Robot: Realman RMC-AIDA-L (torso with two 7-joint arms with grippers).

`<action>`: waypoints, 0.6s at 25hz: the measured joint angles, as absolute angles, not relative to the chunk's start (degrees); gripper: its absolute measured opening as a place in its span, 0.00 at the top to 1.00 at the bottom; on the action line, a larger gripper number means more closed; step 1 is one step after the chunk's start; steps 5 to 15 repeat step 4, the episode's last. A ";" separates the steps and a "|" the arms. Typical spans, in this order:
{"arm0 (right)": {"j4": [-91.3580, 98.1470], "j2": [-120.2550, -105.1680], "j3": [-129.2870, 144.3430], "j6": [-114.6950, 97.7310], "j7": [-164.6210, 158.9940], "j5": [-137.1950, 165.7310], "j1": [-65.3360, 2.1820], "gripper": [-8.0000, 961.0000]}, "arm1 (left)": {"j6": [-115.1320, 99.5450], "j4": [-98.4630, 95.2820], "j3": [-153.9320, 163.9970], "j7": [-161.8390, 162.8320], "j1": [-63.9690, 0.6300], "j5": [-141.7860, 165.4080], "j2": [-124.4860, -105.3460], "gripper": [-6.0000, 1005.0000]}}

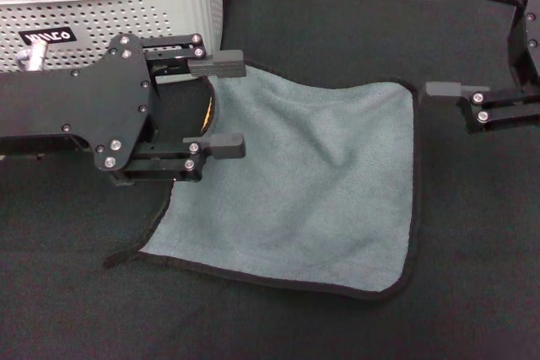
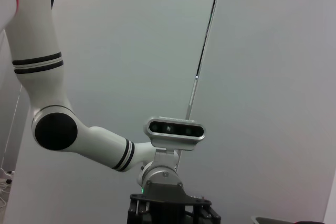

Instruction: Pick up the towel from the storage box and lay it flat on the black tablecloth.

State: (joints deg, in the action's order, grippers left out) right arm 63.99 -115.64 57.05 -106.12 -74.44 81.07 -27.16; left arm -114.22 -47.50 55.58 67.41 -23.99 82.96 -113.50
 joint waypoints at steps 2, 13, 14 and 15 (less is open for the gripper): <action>63.95 -115.65 57.06 -106.06 -74.44 81.09 -27.16 0.11 | -114.22 -47.56 55.09 67.40 -24.12 82.96 -113.51 0.34; 63.88 -115.66 56.88 -106.05 -74.42 81.16 -27.16 0.11 | -114.22 -47.60 54.44 67.43 -24.35 82.96 -113.54 0.34; 63.88 -115.66 56.88 -106.05 -74.42 81.16 -27.16 0.11 | -114.22 -47.60 54.44 67.43 -24.35 82.96 -113.54 0.34; 63.88 -115.66 56.88 -106.05 -74.42 81.16 -27.16 0.11 | -114.22 -47.60 54.44 67.43 -24.35 82.96 -113.54 0.34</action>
